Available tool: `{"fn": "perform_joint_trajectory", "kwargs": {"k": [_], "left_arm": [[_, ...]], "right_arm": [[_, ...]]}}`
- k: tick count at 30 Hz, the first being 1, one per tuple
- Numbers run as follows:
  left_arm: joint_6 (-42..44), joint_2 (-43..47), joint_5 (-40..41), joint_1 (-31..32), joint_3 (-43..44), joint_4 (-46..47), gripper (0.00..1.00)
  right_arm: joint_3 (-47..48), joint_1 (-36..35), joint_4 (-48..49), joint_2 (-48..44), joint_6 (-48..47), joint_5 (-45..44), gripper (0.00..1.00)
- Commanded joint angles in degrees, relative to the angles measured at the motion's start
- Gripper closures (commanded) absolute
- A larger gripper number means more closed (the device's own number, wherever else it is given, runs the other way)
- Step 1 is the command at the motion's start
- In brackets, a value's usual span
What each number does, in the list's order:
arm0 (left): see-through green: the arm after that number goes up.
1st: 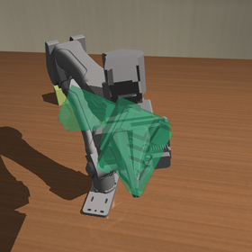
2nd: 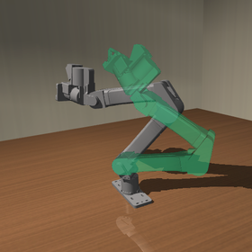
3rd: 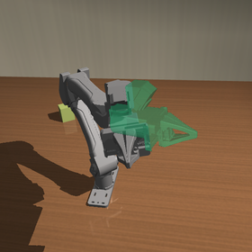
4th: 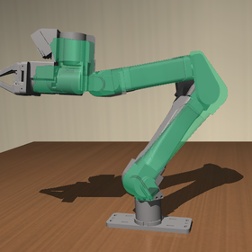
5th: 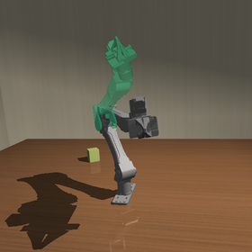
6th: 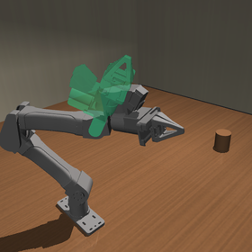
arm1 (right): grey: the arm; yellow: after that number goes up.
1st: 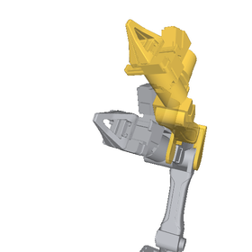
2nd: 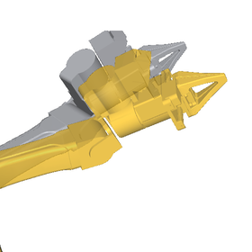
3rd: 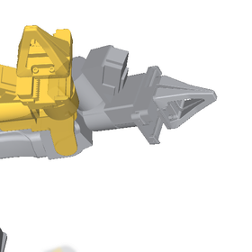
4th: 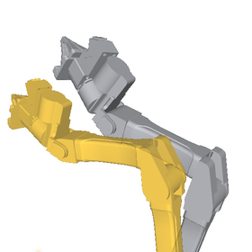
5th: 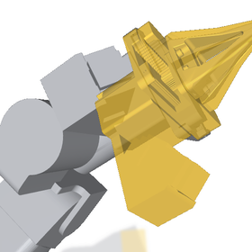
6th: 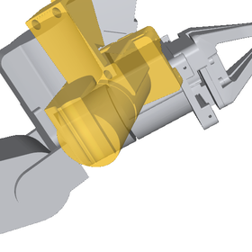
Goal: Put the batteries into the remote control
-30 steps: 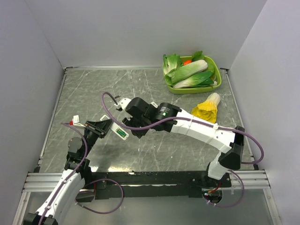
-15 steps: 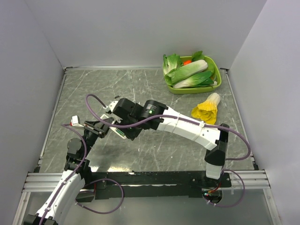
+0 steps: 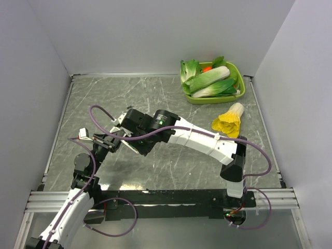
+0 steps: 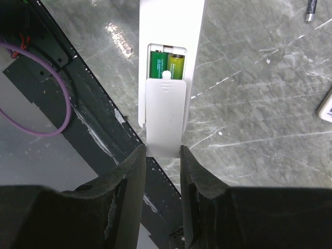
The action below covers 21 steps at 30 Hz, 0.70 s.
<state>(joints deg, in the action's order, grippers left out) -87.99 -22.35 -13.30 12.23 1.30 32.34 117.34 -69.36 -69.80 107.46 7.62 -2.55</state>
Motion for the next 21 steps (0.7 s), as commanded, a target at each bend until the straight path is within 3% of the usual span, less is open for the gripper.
{"fn": "perform_joint_trajectory", "kwargs": {"k": [1, 21], "left_arm": [[-0.6, 0.5, 2.7, 1.3, -11.3, 3.5, 0.98], [1.3, -3.0, 7.3, 5.9, -10.4, 4.1, 0.98]], "right_arm": [[3.1, -0.5, -2.2, 1.4, 0.5, -1.8, 0.85], [6.8, -0.5, -5.7, 5.0, -0.1, -3.8, 0.84]]}}
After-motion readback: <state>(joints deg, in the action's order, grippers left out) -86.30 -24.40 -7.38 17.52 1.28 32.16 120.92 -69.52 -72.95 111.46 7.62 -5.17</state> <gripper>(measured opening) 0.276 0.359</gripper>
